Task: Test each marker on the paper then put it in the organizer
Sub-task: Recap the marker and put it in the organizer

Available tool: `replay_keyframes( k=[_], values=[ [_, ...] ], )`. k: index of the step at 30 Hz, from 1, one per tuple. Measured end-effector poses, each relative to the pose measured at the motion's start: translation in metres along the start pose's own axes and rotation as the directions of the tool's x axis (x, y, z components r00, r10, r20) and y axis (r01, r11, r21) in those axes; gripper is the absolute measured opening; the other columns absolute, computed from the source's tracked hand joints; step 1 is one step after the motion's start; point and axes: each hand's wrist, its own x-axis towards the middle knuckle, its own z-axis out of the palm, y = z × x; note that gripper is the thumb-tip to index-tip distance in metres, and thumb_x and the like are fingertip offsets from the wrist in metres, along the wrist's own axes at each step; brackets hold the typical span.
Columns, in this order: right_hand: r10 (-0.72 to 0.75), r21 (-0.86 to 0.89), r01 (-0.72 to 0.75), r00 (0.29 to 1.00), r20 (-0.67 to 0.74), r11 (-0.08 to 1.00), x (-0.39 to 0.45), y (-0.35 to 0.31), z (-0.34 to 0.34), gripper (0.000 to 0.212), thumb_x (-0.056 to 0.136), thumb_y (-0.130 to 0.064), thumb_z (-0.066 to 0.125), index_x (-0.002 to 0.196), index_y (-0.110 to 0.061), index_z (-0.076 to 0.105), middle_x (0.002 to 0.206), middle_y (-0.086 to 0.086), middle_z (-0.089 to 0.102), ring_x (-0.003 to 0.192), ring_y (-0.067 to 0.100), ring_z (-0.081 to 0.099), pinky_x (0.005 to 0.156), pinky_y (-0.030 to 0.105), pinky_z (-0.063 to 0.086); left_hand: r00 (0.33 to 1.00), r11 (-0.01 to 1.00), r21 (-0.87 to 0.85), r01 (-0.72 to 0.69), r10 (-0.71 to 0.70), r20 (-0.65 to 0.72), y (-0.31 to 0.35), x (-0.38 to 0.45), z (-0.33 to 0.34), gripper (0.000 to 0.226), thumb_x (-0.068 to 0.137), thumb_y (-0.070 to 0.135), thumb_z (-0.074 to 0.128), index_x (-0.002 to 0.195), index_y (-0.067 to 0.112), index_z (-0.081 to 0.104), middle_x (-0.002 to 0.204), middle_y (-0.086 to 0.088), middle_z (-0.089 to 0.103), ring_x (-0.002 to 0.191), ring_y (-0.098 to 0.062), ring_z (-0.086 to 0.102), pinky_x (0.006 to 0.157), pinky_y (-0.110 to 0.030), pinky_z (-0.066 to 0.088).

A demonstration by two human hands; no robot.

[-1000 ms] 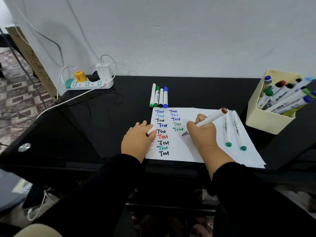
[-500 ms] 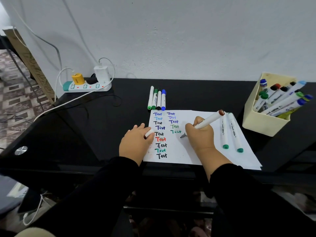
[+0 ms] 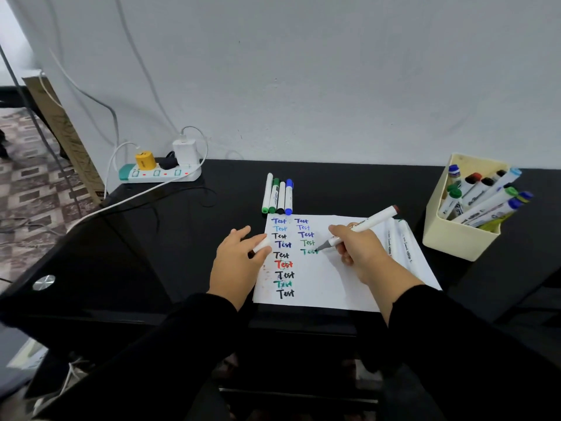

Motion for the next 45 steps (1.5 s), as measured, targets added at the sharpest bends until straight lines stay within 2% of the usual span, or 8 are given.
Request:
replay_keyframes(
  k=[4,7,11,15,26,31,41,45],
  values=[
    [-0.049,0.141,0.045,0.998,0.024,0.989,-0.005,-0.016,-0.001,0.036,0.091,-0.019,0.061,0.061,-0.016,0.04,0.051,0.001,0.04,0.039,0.008,0.032,0.039,0.02,0.026,0.995,0.981,-0.193,0.014,0.005,0.1,0.02,-0.002,-0.019,0.037,0.089,0.031,0.061,0.126,0.027,0.059,0.098,0.013,0.056,0.089,-0.002,0.054,0.074,-0.014,0.041],
    [-0.11,0.27,0.094,0.993,0.046,0.958,-0.015,-0.028,0.006,0.04,0.091,-0.015,0.059,0.059,-0.017,0.035,0.047,0.001,0.035,0.038,0.009,0.027,0.037,0.02,0.022,0.978,0.882,-0.451,0.136,-0.048,0.202,0.036,-0.004,-0.029,0.039,0.082,0.024,0.07,0.12,0.025,0.062,0.099,0.009,0.064,0.09,-0.004,0.063,0.081,-0.02,0.051],
    [-0.185,0.315,0.158,0.981,0.058,0.936,-0.031,-0.039,0.014,0.042,0.09,-0.007,0.056,0.056,-0.016,0.032,0.05,0.002,0.033,0.038,0.009,0.025,0.036,0.018,0.022,0.965,0.808,-0.563,0.173,-0.025,0.261,0.053,-0.011,-0.037,0.019,0.081,0.016,0.072,0.097,0.024,0.067,0.086,0.01,0.07,0.074,0.002,0.066,0.063,-0.009,0.05],
    [-0.228,0.228,0.208,0.972,0.065,0.951,-0.045,-0.043,0.019,0.041,0.089,-0.006,0.058,0.058,-0.016,0.033,0.049,0.001,0.035,0.038,0.008,0.028,0.036,0.018,0.026,0.953,0.779,-0.598,0.188,0.004,0.304,0.067,-0.019,-0.042,0.016,0.078,0.013,0.074,0.089,0.024,0.07,0.089,0.0,0.072,0.087,-0.015,0.068,0.081,-0.027,0.054],
    [-0.24,0.243,0.174,0.931,0.274,0.954,-0.059,-0.044,0.013,0.031,0.091,-0.025,0.061,0.065,-0.016,0.046,0.043,-0.002,0.039,0.039,0.009,0.028,0.041,0.02,0.024,0.922,0.803,-0.574,0.161,0.085,0.378,0.073,-0.018,-0.052,0.006,0.087,0.017,0.063,0.086,0.02,0.068,0.071,0.005,0.067,0.064,-0.004,0.06,0.06,-0.009,0.049],
    [-0.265,0.21,0.2,0.898,0.351,0.957,-0.059,-0.043,0.005,0.035,0.095,-0.012,0.053,0.062,-0.012,0.041,0.042,0.001,0.045,0.039,0.009,0.034,0.041,0.018,0.029,0.875,0.833,-0.518,0.197,0.089,0.476,0.075,-0.014,-0.061,0.014,0.092,0.018,0.057,0.083,0.016,0.068,0.069,0.005,0.067,0.06,-0.001,0.063,0.058,-0.012,0.05],
    [-0.243,0.222,0.19,0.939,0.242,0.956,-0.058,-0.031,0.007,0.035,0.097,-0.016,0.052,0.062,-0.014,0.046,0.041,-0.001,0.044,0.037,0.007,0.034,0.04,0.017,0.03,0.899,0.905,-0.411,0.11,0.086,0.43,0.075,-0.008,-0.045,0.01,0.089,0.024,0.061,0.093,0.02,0.069,0.079,0.007,0.069,0.074,-0.004,0.063,0.077,-0.018,0.051],
    [-0.277,0.122,0.259,0.945,0.173,0.958,-0.048,-0.027,0.0,0.021,0.094,-0.022,0.057,0.074,-0.015,0.057,0.051,-0.002,0.048,0.046,0.006,0.041,0.045,0.018,0.032,0.886,0.944,-0.302,0.134,0.022,0.463,0.061,0.007,-0.039,0.037,0.087,0.039,0.061,0.122,0.026,0.061,0.112,0.006,0.066,0.104,-0.008,0.059,0.086,-0.021,0.043]
  ],
)
